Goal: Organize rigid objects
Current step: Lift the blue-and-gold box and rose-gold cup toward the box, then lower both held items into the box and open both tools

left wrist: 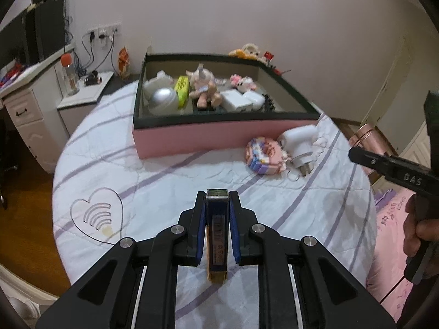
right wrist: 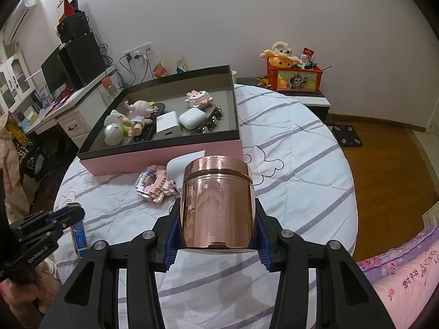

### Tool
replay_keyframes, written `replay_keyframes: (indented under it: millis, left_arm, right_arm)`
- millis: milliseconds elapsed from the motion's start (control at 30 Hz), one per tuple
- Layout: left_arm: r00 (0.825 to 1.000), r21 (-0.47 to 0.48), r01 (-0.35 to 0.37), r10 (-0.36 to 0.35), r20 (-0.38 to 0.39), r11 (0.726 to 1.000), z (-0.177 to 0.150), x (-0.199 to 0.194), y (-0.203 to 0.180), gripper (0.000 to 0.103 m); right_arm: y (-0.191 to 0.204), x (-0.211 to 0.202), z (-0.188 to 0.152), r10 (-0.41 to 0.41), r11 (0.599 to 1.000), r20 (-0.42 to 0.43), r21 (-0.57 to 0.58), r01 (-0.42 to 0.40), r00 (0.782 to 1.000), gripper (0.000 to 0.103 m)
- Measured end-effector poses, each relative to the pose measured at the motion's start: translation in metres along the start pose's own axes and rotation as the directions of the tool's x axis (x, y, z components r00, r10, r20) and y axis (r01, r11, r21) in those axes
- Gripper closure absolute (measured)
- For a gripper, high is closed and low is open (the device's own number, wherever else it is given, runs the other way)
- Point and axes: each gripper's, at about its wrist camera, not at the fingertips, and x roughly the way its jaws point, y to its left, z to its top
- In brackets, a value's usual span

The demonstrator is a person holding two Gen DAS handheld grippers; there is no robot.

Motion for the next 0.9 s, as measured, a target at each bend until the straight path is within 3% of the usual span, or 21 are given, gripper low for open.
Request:
replay_keyframes:
  millis: [467, 767, 900]
  left_arm:
    - [0.996, 0.021, -0.006, 0.004, 0.093, 1.0, 0.03, -0.03, -0.002, 0.088]
    - [0.983, 0.035, -0.002, -0.004, 0.181, 0.999, 0.104, -0.045, 0.002, 0.088]
    - [0.984, 0.031, 0.026, -0.031, 0.173, 0.999, 0.141, -0.033, 0.008, 0.088]
  right_arm:
    - [0.025, -0.018, 0.027, 0.031, 0.997, 0.067, -0.069, -0.026, 0.997, 0.056]
    - [0.048, -0.017, 0.094, 0.066, 0.988, 0.132, -0.147, -0.047, 0.989, 0.056]
    - [0.056, -0.005, 0.126, 0.095, 0.984, 0.129, -0.162, -0.074, 0.987, 0.056]
